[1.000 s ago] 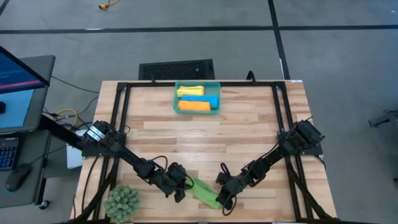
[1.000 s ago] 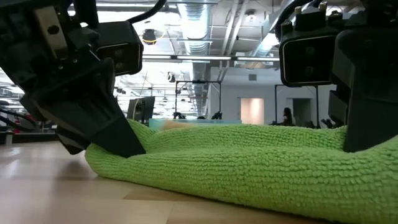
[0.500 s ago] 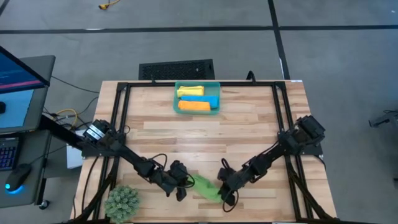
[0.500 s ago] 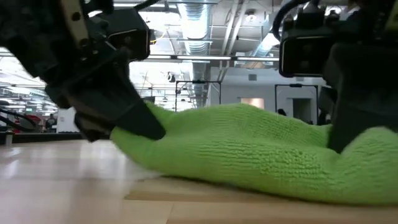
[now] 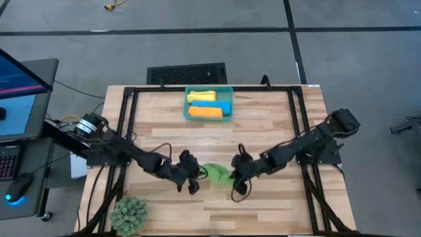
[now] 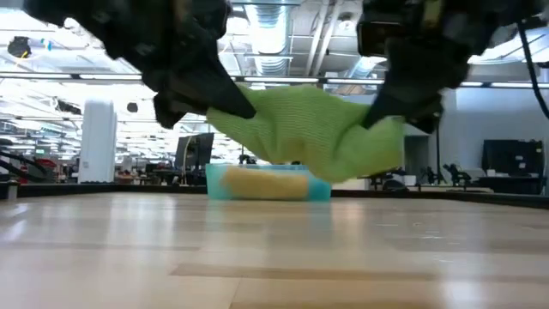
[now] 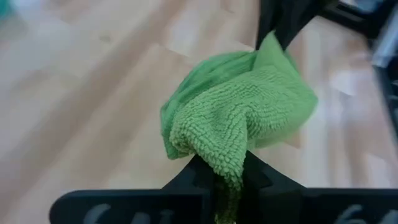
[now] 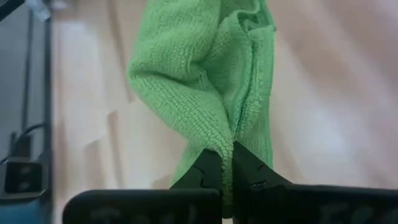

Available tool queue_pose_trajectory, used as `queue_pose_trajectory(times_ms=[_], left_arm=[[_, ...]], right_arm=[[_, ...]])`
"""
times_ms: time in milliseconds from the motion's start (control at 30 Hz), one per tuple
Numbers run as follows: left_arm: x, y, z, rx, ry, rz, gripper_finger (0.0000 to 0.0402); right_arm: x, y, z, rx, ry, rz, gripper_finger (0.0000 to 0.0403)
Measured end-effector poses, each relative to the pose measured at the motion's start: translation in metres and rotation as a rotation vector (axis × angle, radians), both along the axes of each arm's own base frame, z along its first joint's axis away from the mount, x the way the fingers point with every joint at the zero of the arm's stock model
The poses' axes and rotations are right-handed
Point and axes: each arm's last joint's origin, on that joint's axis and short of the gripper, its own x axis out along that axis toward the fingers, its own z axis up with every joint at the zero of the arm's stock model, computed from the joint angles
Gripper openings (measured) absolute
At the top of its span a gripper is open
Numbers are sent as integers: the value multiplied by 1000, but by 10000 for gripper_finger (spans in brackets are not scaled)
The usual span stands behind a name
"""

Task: Roll microfiber towels into tight, uniform cylinder then place into a basket
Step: Put the rolled green microfiber towel into the green bin

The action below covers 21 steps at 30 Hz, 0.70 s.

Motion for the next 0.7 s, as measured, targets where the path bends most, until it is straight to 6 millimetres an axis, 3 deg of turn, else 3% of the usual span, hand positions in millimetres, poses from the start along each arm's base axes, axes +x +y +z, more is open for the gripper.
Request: queue_pose_trajectory(times_ms=[533,700], left_arm=[[-4,117,35,231,116,243,10],[-5,160,38,250,134,305,9]], right_arm=[[12,-134,22,-241,17,-111,17],[18,-178,44,-297,-29,-132,19]])
